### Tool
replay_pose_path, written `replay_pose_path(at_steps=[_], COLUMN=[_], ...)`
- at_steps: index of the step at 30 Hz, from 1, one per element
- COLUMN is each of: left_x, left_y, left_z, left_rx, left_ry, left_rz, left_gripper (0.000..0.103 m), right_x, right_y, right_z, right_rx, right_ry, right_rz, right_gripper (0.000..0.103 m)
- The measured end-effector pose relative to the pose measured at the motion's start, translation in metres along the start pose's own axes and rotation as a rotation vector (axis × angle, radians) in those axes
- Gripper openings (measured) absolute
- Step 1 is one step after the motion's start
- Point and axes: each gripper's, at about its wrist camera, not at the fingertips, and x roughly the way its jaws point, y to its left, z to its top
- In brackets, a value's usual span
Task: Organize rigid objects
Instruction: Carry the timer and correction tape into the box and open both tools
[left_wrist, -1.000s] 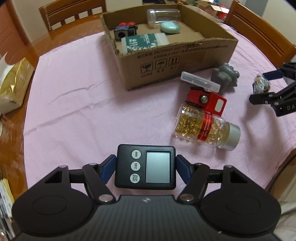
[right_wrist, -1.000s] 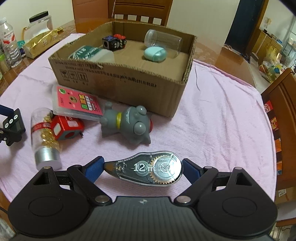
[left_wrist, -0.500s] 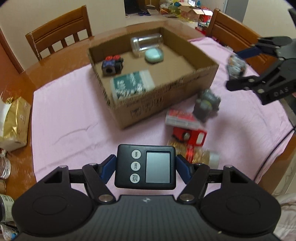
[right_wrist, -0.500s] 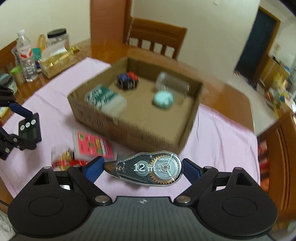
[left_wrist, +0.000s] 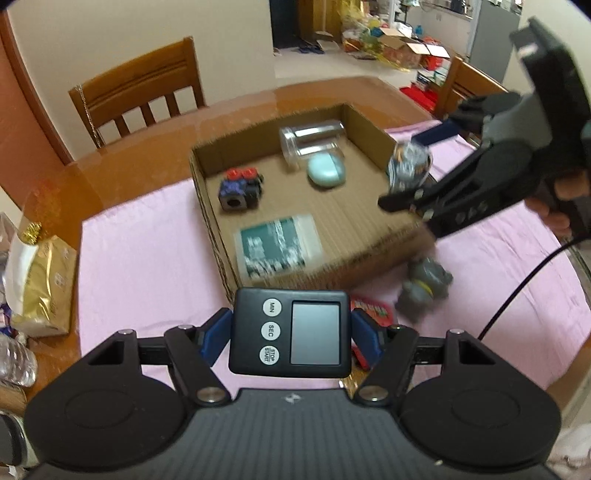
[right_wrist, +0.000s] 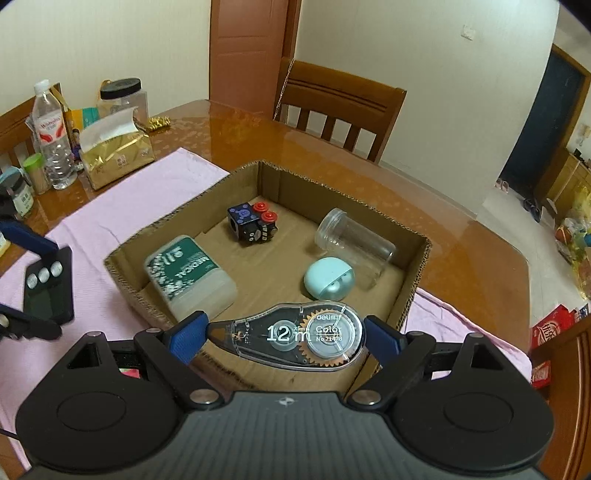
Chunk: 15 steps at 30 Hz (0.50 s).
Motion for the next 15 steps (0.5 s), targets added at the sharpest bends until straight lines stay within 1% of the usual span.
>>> replay_pose_path(at_steps=[3,5,6,7,11,15], left_x=[0.003,0.005,0.007,0.008,0.018,0.033], left_y=[0.0,0.0,-0.001,-0.002,-0.004,-0.004], left_z=[0.011,0.02,0.024,0.028,0.047,0.068], left_rx=[0.005,0.009,0.011,0.015,0.03,0.032], left_ry=[-0.01,-0.017,-0.02,-0.023,-0.037,-0.05], left_rz=[0.015,0.02,0.022,0.022,0.019,0.009], left_gripper=[0.069,0.069,0.069,0.069,0.069,0.069], right_x=[0.013,0.019,0.021,0.02,0.01,-0.008], right_y=[-0.006,-0.009,-0.01,-0.01,-0.011,-0.012], right_z=[0.0,0.0,-0.001,-0.002,-0.006,-0.014], right_rx=[0.009,0.026,0.034,0.04,0.075,0.122], right_ry=[0.013,0.02,0.018,0.011,0.002,-0.008], right_rz=[0.004,0.008,-0.001,-0.006,-0.02,-0.027], right_gripper=[0.093,0.095,0.101,0.103,0.103,0.103])
